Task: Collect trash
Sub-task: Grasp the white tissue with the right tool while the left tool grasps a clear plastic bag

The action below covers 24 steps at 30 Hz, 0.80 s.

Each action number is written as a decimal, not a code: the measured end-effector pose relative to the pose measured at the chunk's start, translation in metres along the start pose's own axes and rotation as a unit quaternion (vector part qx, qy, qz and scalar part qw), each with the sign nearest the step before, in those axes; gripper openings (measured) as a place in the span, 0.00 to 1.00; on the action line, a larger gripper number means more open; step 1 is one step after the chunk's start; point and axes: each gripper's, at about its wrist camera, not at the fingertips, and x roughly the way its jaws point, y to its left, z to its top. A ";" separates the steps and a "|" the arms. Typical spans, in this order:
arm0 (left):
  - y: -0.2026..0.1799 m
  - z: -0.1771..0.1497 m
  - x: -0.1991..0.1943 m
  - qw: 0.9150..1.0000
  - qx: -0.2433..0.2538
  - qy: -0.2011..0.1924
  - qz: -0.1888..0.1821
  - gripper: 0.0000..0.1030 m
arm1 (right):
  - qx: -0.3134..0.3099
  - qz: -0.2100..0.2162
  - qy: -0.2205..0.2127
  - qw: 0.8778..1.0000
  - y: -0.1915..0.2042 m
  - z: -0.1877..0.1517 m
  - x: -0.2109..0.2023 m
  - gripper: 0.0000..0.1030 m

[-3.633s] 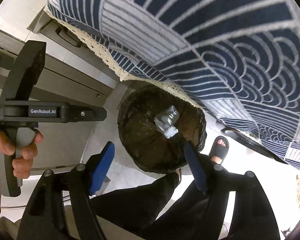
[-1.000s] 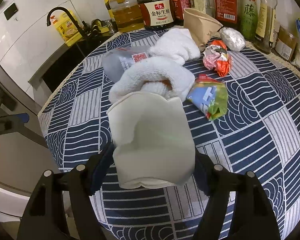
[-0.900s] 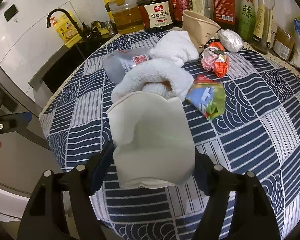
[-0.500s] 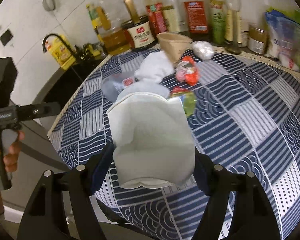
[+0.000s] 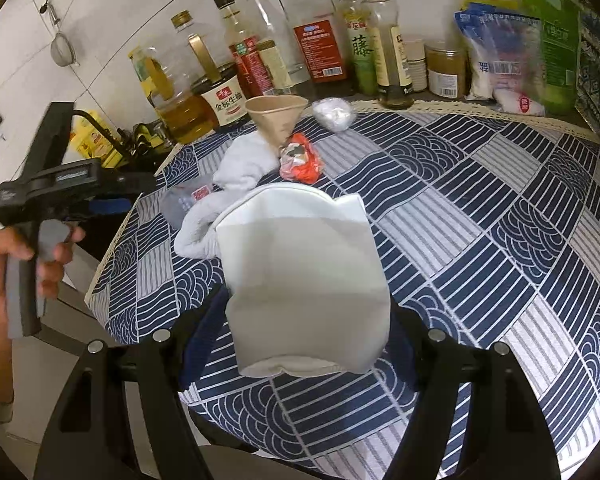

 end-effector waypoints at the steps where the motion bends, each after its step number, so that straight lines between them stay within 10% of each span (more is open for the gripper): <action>1: 0.000 0.004 0.004 1.000 -0.004 0.005 0.000 0.93 | -0.001 0.001 0.001 1.000 -0.002 0.001 -0.001 0.70; 18: 0.001 0.033 0.069 0.994 -0.057 0.075 0.057 0.92 | 0.007 0.036 0.013 0.999 -0.033 0.015 0.016 0.70; 24: 0.003 0.033 0.073 0.993 -0.062 0.081 0.053 0.76 | 0.008 0.049 0.016 0.999 -0.034 0.017 0.022 0.70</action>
